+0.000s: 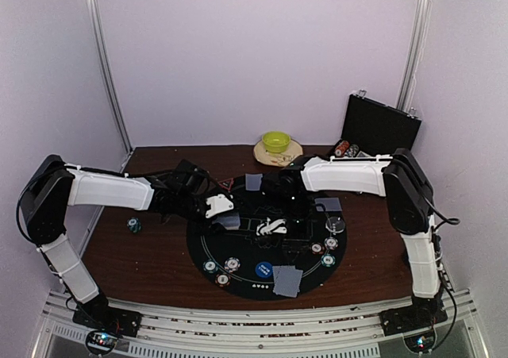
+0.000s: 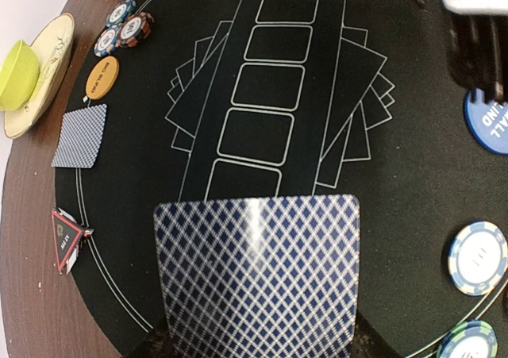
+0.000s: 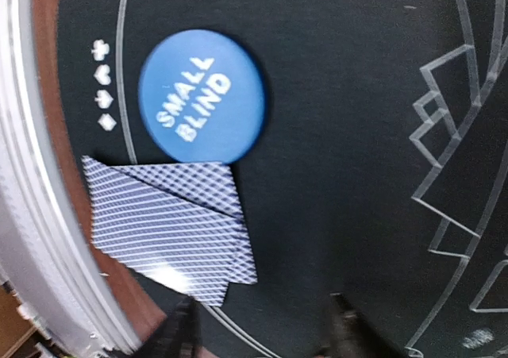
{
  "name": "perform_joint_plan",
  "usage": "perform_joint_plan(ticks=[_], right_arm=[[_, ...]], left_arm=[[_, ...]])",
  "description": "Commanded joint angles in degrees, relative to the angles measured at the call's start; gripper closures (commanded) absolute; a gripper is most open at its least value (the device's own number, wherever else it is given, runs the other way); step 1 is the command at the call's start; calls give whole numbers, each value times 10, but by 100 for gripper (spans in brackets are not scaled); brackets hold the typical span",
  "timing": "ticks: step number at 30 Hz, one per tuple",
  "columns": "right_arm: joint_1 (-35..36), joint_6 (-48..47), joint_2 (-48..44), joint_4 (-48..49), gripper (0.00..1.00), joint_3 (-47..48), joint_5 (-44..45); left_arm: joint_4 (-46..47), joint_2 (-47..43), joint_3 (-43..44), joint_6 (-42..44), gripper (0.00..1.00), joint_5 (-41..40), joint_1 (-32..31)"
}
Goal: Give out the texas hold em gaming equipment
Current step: Distribute the poker card in the small blind area, then pick up the poker card from the face-down deck piles.
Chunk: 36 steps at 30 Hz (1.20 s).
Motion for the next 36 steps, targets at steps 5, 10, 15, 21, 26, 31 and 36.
perform_joint_plan(ticks=[5, 10, 15, 21, 26, 31, 36], right_arm=[[-1, 123, -163, 277, 0, -97, 165], [-16, 176, -187, 344, 0, -95, 187], [-34, 241, -192, 413, 0, -102, 190], [-67, 273, -155, 430, 0, -79, -57], [-72, 312, -104, 460, 0, -59, -152], [-75, 365, -51, 468, 2, -23, -226], [-78, 402, -11, 478, 2, 4, -268]], left_arm=[[11, -11, 9, 1, 48, 7, 3], [5, -18, 17, -4, 48, 3, 4], [9, -19, 18, -5, 48, -5, 3], [6, -24, 23, -7, 48, 3, 4], [8, -35, 23, -9, 48, 9, 4], [9, -38, 22, -9, 48, 13, 4], [6, -38, 24, -8, 48, 17, 2]])
